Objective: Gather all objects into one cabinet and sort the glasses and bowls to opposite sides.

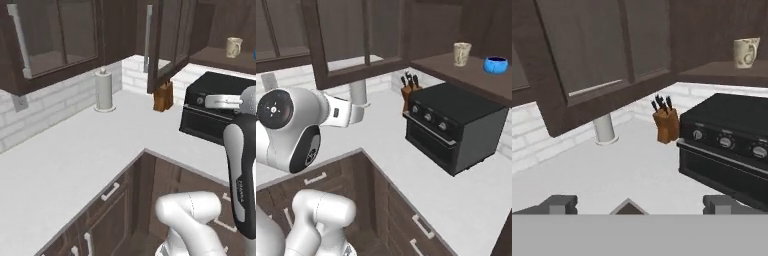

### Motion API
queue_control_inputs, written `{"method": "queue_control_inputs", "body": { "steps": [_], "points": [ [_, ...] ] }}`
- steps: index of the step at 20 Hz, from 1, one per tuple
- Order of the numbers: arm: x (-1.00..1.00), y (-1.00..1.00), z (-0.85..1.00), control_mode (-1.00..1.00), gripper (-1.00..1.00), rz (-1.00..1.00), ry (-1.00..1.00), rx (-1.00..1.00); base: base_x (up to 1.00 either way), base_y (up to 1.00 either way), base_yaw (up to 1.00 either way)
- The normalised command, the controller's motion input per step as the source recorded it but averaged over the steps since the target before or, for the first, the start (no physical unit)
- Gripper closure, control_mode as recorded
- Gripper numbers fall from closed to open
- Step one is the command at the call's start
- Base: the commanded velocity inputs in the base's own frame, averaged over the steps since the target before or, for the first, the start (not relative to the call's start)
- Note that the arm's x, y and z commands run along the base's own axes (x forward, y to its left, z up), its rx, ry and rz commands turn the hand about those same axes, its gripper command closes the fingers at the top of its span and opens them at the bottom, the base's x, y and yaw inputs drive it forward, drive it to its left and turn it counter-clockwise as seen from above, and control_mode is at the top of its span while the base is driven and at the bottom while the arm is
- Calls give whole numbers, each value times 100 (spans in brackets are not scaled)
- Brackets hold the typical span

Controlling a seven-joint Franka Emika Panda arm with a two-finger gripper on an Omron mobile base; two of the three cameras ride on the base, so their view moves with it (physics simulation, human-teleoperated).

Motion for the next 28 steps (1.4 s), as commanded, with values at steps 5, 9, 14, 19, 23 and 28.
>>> {"method": "queue_control_inputs", "body": {
  "steps": [5,9,14,19,23,28],
  "points": [
    [0,0,0,100,-100,0,0,0,-54,27,50],
    [0,0,0,100,-100,0,0,0,-52,34,56],
    [0,0,0,100,-100,0,0,0,-42,37,57],
    [0,0,0,100,-100,0,0,0,-32,33,59],
    [0,0,0,100,-100,0,0,0,-18,44,64],
    [0,0,0,100,-100,0,0,0,-2,67,63]
  ]
}}
